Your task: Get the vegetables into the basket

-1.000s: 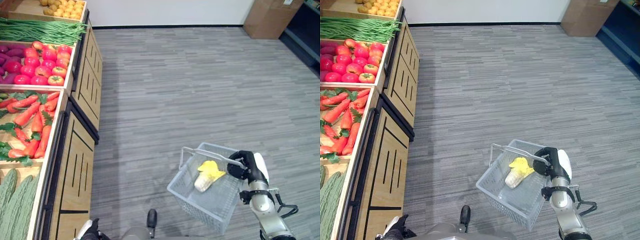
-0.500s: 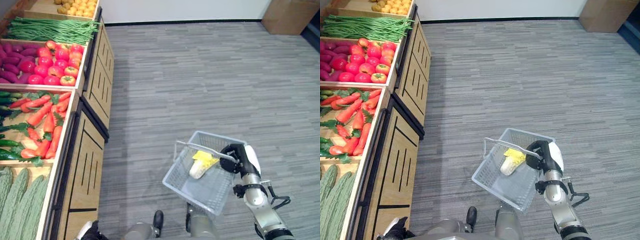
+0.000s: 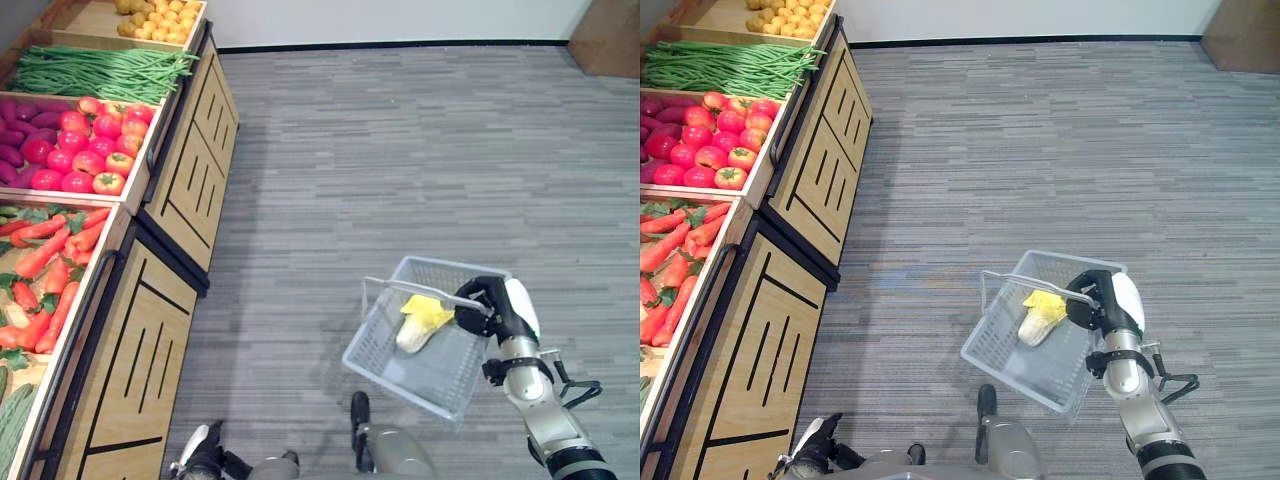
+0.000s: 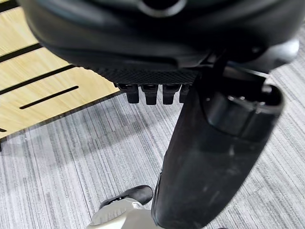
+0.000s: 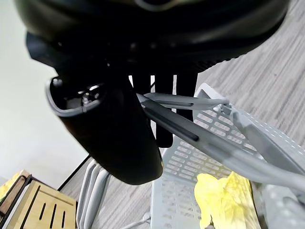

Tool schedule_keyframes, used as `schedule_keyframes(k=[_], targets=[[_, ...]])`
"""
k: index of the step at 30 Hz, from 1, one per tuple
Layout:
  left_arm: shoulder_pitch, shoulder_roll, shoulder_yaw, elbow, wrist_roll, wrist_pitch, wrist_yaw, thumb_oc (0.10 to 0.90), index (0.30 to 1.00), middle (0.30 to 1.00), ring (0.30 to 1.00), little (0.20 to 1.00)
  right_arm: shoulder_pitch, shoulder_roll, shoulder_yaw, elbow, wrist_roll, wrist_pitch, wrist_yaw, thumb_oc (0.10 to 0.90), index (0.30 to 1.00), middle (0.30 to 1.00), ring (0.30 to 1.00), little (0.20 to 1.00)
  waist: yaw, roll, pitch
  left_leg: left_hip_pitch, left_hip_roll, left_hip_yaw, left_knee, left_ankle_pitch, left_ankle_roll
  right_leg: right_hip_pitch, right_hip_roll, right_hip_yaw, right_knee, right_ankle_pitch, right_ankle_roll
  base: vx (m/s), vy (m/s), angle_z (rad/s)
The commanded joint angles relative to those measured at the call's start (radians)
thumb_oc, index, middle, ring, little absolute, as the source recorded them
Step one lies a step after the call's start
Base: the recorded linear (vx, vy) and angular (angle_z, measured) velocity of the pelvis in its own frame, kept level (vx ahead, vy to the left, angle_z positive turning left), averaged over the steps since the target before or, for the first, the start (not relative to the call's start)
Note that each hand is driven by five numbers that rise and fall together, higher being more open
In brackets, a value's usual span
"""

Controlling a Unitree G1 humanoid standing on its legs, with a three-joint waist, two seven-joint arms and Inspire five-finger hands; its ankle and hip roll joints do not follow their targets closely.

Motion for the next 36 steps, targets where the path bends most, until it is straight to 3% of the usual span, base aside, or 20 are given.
schedule_keyframes(k=[1, 4, 6, 9, 10, 11, 13, 14, 15, 17, 23, 26, 31, 36], targets=[[0.038, 0.060, 0.006, 0.013, -0.026, 0.012, 0.036, 0.900, 1.000, 1.000, 1.000, 1.000, -0.053, -0.049, -0.071, -0.174, 0.040, -0.119, -0.041, 0.400, 0.300, 0.300, 0.300, 0.300, 0.014, -0.005, -0.067, 0.030, 0.007, 0.004, 0.041, 0.079, -0.015, -0.027, -0.050, 0.079, 0.053, -0.031, 0.106, 0.09, -0.098, -0.02], [0.036, 0.060, 0.006, 0.018, -0.026, 0.012, 0.035, 0.900, 1.000, 1.000, 1.000, 1.000, -0.048, -0.052, -0.071, -0.170, 0.044, -0.121, -0.038, 0.400, 0.300, 0.300, 0.300, 0.300, 0.013, -0.001, -0.071, 0.022, 0.010, 0.000, 0.070, 0.118, -0.026, -0.013, -0.042, 0.079, 0.049, -0.042, 0.094, 0.09, -0.088, 0.03], [0.032, 0.062, 0.007, 0.005, -0.033, 0.011, 0.034, 0.900, 1.000, 1.000, 1.000, 1.000, -0.039, -0.065, -0.080, -0.172, 0.043, -0.123, -0.044, 0.400, 0.300, 0.300, 0.300, 0.300, 0.012, -0.003, -0.061, -0.030, 0.011, 0.002, 0.175, 0.192, -0.045, 0.020, -0.038, 0.075, 0.047, -0.069, 0.070, 0.05, -0.078, 0.07], [0.019, 0.063, 0.002, 0.000, -0.040, 0.011, 0.040, 0.900, 1.000, 1.000, 1.000, 1.000, -0.032, -0.070, -0.090, -0.170, 0.049, -0.122, -0.053, 0.400, 0.300, 0.300, 0.300, 0.300, 0.006, -0.011, -0.040, -0.098, 0.005, 0.028, 0.258, 0.219, -0.044, 0.048, -0.056, 0.062, 0.046, -0.083, 0.056, 0.03, -0.065, 0.32], [0.009, 0.063, -0.001, -0.002, -0.048, 0.009, 0.044, 0.900, 1.000, 1.000, 1.000, 1.000, -0.029, -0.073, -0.096, -0.162, 0.051, -0.117, -0.061, 0.400, 0.300, 0.300, 0.300, 0.300, 0.010, -0.019, -0.025, -0.154, 0.000, 0.058, 0.246, 0.196, -0.037, 0.073, -0.073, 0.053, 0.038, -0.087, 0.059, 0.11, -0.025, 0.58], [0.008, 0.063, -0.007, -0.013, -0.045, 0.006, 0.044, 0.900, 1.000, 1.000, 1.000, 1.000, -0.016, -0.079, -0.119, -0.164, 0.047, -0.112, -0.066, 0.400, 0.300, 0.300, 0.300, 0.300, 0.019, -0.031, -0.022, -0.233, -0.013, 0.113, 0.178, 0.119, -0.024, 0.112, -0.099, 0.040, 0.010, -0.093, 0.072, 0.17, 0.008, 0.61], [0.014, 0.062, -0.021, -0.026, -0.035, 0.005, 0.040, 0.900, 1.000, 1.000, 1.000, 1.000, -0.020, -0.078, -0.126, -0.152, 0.040, -0.109, -0.080, 0.400, 0.300, 0.300, 0.300, 0.300, 0.034, -0.020, -0.025, -0.277, -0.007, 0.138, 0.066, 0.144, -0.027, 0.137, -0.099, 0.041, -0.002, -0.102, 0.081, 0.19, 0.085, 0.70], [0.017, 0.064, -0.024, -0.025, -0.028, 0.004, 0.041, 0.900, 1.000, 1.000, 1.000, 1.000, -0.023, -0.075, -0.124, -0.154, 0.036, -0.110, -0.088, 0.400, 0.300, 0.300, 0.300, 0.300, 0.041, -0.011, -0.025, -0.300, 0.003, 0.144, 0.023, 0.182, -0.028, 0.149, -0.091, 0.050, -0.002, -0.112, 0.083, 0.20, 0.134, 0.48], [0.023, 0.065, -0.029, -0.031, -0.021, 0.003, 0.038, 0.900, 1.000, 1.000, 1.000, 1.000, -0.029, -0.072, -0.119, -0.145, 0.029, -0.109, -0.093, 0.400, 0.300, 0.300, 0.300, 0.300, 0.051, -0.003, -0.026, -0.320, 0.010, 0.137, -0.002, 0.217, -0.030, 0.165, -0.086, 0.061, -0.003, -0.118, 0.087, 0.21, 0.152, 0.25], [0.025, 0.068, -0.030, -0.025, -0.015, 0.003, 0.037, 0.900, 1.000, 1.000, 1.000, 1.000, -0.036, -0.067, -0.110, -0.139, 0.026, -0.107, -0.094, 0.400, 0.300, 0.300, 0.300, 0.300, 0.058, -0.004, -0.026, -0.324, 0.006, 0.141, 0.000, 0.224, -0.030, 0.181, -0.088, 0.081, -0.005, -0.126, 0.089, 0.17, 0.128, -0.12], [0.015, 0.080, -0.026, -0.010, 0.012, 0.010, 0.030, 0.900, 1.000, 1.000, 1.000, 1.000, -0.037, -0.035, -0.093, -0.161, -0.009, -0.089, -0.061, 0.400, 0.300, 0.300, 0.300, 0.300, 0.063, -0.039, -0.049, -0.295, -0.055, 0.194, 0.049, 0.140, 0.021, 0.214, -0.151, 0.136, -0.012, -0.119, 0.136, 0.19, 0.206, -0.49], [0.009, 0.085, -0.031, -0.018, 0.013, 0.009, 0.029, 0.900, 1.000, 1.000, 1.000, 1.000, -0.043, -0.027, -0.089, -0.161, -0.011, -0.086, -0.057, 0.400, 0.300, 0.300, 0.300, 0.300, 0.068, -0.052, -0.048, -0.300, -0.063, 0.210, 0.086, 0.109, 0.032, 0.214, -0.167, 0.148, -0.014, -0.105, 0.147, 0.10, 0.141, -0.30], [-0.013, 0.111, -0.022, -0.025, -0.003, 0.011, 0.037, 0.900, 1.000, 1.000, 1.000, 1.000, -0.076, -0.011, -0.066, -0.136, -0.008, -0.077, -0.061, 0.400, 0.300, 0.300, 0.300, 0.300, 0.081, -0.087, -0.043, -0.300, -0.077, 0.240, 0.112, 0.062, 0.058, 0.193, -0.196, 0.164, -0.021, -0.022, 0.174, 0.09, 0.142, -0.29], [-0.010, 0.117, -0.018, -0.023, -0.001, 0.013, 0.040, 0.900, 1.000, 1.000, 1.000, 1.000, -0.079, 0.002, -0.056, -0.121, -0.006, -0.072, -0.056, 0.400, 0.300, 0.300, 0.300, 0.300, 0.088, -0.101, -0.045, -0.287, -0.088, 0.244, 0.086, 0.061, 0.068, 0.188, -0.209, 0.158, -0.036, 0.034, 0.191, 0.07, 0.081, 0.03]])
